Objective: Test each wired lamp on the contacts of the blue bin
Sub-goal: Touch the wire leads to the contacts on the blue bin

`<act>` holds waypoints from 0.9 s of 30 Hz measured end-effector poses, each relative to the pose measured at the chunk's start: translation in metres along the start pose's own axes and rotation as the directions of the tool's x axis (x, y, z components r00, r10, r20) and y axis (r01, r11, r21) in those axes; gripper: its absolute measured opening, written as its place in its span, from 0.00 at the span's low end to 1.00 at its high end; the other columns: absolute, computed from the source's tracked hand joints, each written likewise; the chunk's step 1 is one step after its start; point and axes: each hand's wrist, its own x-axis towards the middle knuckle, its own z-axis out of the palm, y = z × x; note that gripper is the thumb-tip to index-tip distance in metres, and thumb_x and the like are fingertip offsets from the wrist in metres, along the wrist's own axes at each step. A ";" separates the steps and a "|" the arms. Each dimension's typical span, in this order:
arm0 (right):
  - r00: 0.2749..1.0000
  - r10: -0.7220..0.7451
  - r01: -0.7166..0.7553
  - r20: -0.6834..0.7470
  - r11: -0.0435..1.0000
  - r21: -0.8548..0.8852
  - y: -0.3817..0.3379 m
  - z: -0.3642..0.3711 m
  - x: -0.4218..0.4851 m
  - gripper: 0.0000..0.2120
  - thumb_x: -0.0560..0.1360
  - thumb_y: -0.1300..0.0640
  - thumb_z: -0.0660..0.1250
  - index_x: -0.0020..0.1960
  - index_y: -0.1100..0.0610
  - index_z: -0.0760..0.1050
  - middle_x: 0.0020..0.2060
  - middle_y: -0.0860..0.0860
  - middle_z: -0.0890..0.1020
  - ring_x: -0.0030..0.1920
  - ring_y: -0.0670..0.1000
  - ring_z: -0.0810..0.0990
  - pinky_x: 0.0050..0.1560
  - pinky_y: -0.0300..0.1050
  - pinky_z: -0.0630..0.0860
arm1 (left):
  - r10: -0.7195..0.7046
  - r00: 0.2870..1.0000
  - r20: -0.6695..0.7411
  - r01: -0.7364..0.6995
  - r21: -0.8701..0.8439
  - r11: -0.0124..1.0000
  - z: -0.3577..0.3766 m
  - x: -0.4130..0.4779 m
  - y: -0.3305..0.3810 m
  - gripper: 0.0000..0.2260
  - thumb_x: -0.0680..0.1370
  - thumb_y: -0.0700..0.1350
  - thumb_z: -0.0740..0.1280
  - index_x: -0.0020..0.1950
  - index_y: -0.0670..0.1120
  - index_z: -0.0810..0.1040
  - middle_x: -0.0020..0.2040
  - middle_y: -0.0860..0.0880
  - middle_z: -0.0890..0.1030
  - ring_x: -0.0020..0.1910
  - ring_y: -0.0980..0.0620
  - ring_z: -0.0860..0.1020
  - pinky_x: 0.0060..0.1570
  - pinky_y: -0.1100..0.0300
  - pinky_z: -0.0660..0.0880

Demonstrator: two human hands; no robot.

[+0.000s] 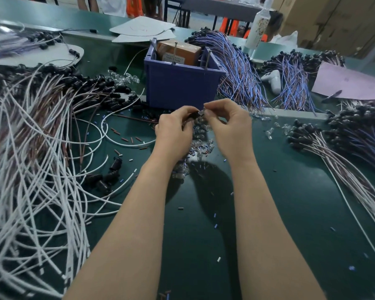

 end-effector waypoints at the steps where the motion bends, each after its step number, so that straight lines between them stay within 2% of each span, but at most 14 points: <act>1: 1.000 0.000 0.000 -0.001 1.000 0.008 0.001 -0.001 0.000 0.05 0.74 0.65 0.68 0.47 0.56 0.79 0.42 0.51 0.83 0.46 0.48 0.81 0.50 0.37 0.77 | 0.003 1.000 0.002 -0.003 0.036 0.999 0.001 0.001 -0.001 0.13 0.79 0.39 0.61 0.61 0.51 0.77 0.54 0.47 0.81 0.60 0.47 0.75 0.65 0.49 0.67; 3: 1.000 0.001 -0.001 0.009 1.000 0.003 0.002 -0.001 0.000 0.06 0.74 0.65 0.68 0.47 0.56 0.79 0.43 0.52 0.83 0.46 0.49 0.81 0.50 0.37 0.77 | -0.005 1.000 0.005 0.004 0.122 0.993 0.002 0.001 -0.002 0.14 0.81 0.43 0.59 0.62 0.56 0.76 0.57 0.49 0.80 0.65 0.49 0.68 0.68 0.52 0.59; 7: 1.000 0.030 -0.030 0.002 0.999 0.031 0.005 -0.004 0.003 0.06 0.74 0.65 0.68 0.46 0.55 0.79 0.42 0.51 0.83 0.46 0.50 0.82 0.51 0.41 0.78 | 0.011 0.999 0.041 -0.018 0.161 0.987 0.003 0.000 -0.003 0.13 0.82 0.45 0.57 0.63 0.57 0.74 0.57 0.51 0.79 0.64 0.53 0.63 0.58 0.61 0.53; 12: 0.999 0.042 -0.042 0.026 0.999 0.014 0.009 -0.006 0.003 0.07 0.74 0.65 0.68 0.45 0.54 0.79 0.38 0.43 0.80 0.42 0.44 0.80 0.50 0.40 0.78 | 0.007 0.999 0.043 -0.013 0.156 0.988 0.002 0.000 0.001 0.07 0.81 0.44 0.59 0.57 0.51 0.73 0.55 0.49 0.80 0.65 0.50 0.67 0.63 0.55 0.58; 14: 0.996 0.080 -0.082 0.045 0.995 0.061 0.010 -0.005 0.003 0.07 0.74 0.65 0.68 0.45 0.54 0.79 0.38 0.45 0.81 0.42 0.46 0.81 0.51 0.43 0.79 | 0.014 0.998 0.056 -0.021 0.130 0.991 0.000 -0.001 0.003 0.07 0.81 0.43 0.59 0.56 0.49 0.74 0.53 0.49 0.81 0.63 0.48 0.71 0.66 0.49 0.62; 17: 0.986 0.154 -0.165 0.070 0.969 0.182 0.011 -0.001 0.002 0.06 0.74 0.67 0.68 0.45 0.57 0.79 0.39 0.53 0.83 0.43 0.51 0.82 0.52 0.46 0.80 | 0.020 0.996 0.090 -0.026 0.059 0.998 -0.002 -0.003 0.006 0.07 0.81 0.41 0.59 0.57 0.46 0.74 0.51 0.47 0.82 0.59 0.45 0.75 0.63 0.46 0.68; 19: 0.975 0.208 -0.222 0.078 0.928 0.299 0.013 0.000 0.001 0.06 0.74 0.68 0.67 0.45 0.59 0.80 0.40 0.55 0.83 0.42 0.51 0.82 0.50 0.43 0.80 | 0.026 0.995 0.096 -0.030 0.043 0.999 -0.002 -0.005 0.008 0.08 0.80 0.41 0.61 0.57 0.44 0.76 0.50 0.47 0.82 0.55 0.48 0.77 0.60 0.52 0.71; 21: 0.958 0.272 -0.283 0.088 0.860 0.424 0.014 -0.001 0.000 0.06 0.75 0.68 0.67 0.46 0.60 0.80 0.40 0.54 0.83 0.41 0.49 0.82 0.47 0.38 0.79 | 0.041 0.995 0.087 -0.044 0.031 0.999 -0.003 -0.005 0.010 0.08 0.79 0.42 0.63 0.57 0.43 0.77 0.50 0.48 0.82 0.51 0.51 0.78 0.54 0.66 0.71; 23: 0.937 0.329 -0.342 0.120 0.782 0.520 0.016 -0.001 0.000 0.05 0.76 0.67 0.66 0.45 0.60 0.80 0.39 0.53 0.83 0.39 0.47 0.82 0.44 0.35 0.78 | 0.056 0.996 0.072 -0.059 0.036 0.998 -0.003 -0.004 0.011 0.08 0.79 0.41 0.64 0.57 0.42 0.78 0.50 0.48 0.81 0.49 0.54 0.77 0.44 0.77 0.68; 25: 0.914 0.372 -0.389 0.159 0.703 0.595 0.016 -0.001 0.000 0.05 0.76 0.66 0.66 0.44 0.61 0.80 0.36 0.53 0.83 0.37 0.46 0.82 0.42 0.35 0.78 | 0.074 0.996 0.058 -0.077 0.051 0.996 -0.003 -0.003 0.011 0.08 0.79 0.40 0.64 0.56 0.42 0.78 0.49 0.48 0.82 0.47 0.56 0.76 0.41 0.80 0.66; 27: 0.906 0.384 -0.406 0.176 0.676 0.614 0.016 0.003 -0.001 0.05 0.76 0.65 0.66 0.43 0.62 0.79 0.35 0.53 0.82 0.35 0.46 0.82 0.41 0.35 0.79 | 0.098 0.995 0.037 -0.100 0.069 0.993 -0.003 -0.003 0.011 0.08 0.79 0.39 0.63 0.55 0.41 0.79 0.48 0.48 0.82 0.45 0.56 0.77 0.40 0.77 0.66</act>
